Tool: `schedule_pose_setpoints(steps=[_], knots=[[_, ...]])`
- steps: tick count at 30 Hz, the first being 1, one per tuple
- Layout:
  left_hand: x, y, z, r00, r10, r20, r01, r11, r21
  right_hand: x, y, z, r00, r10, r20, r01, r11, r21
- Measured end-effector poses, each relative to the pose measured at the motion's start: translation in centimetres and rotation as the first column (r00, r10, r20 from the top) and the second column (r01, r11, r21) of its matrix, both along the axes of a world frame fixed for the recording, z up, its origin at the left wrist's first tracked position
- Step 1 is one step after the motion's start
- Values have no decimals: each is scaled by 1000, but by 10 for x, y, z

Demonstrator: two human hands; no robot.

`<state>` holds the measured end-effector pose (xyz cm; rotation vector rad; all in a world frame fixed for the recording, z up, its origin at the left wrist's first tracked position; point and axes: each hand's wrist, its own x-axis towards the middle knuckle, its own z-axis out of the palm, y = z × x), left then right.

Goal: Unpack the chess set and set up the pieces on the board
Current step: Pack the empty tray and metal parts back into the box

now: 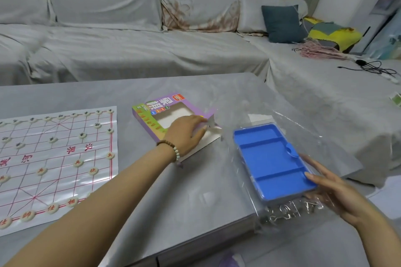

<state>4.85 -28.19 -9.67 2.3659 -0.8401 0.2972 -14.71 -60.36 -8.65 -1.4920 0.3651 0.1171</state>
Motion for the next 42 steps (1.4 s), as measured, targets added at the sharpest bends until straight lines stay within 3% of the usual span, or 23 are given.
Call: schedule_pose_setpoints(steps=[2, 5, 8, 14, 17, 23, 30, 35, 39, 42], knots=[[6, -24, 5, 995, -100, 6, 98, 985, 141, -6, -9, -2, 999, -37, 13, 37, 999, 20], [25, -53, 5, 994, -98, -57, 111, 949, 295, -11, -18, -5, 997, -80, 21, 79, 996, 49], [45, -77, 9, 991, -74, -112, 120, 857, 502, -13, -22, -9, 996, -81, 22, 79, 994, 81], [74, -98, 15, 986, -40, -164, 141, 724, 675, -8, -31, -10, 998, -57, 1, 56, 994, 96], [80, -97, 13, 981, -54, -184, 165, 725, 668, -6, -33, -10, 997, -73, -6, 73, 994, 79], [82, -101, -6, 972, 90, -219, 36, 858, 512, -8, -35, -11, 997, -73, -20, 74, 996, 58], [82, -103, -17, 927, 162, -337, -25, 926, 376, -5, -31, -9, 998, -39, -42, 40, 999, 31], [79, -91, -7, 932, 77, -355, 24, 963, 269, -1, -20, -7, 997, 14, -72, -12, 999, 33], [64, -56, 1, 958, 1, -286, 75, 964, 255, 1, -5, -7, 992, 98, -85, -97, 995, 21], [45, -19, -2, 947, 14, -321, 38, 987, 155, 6, 12, -10, 990, 110, -90, -108, 994, 33]])
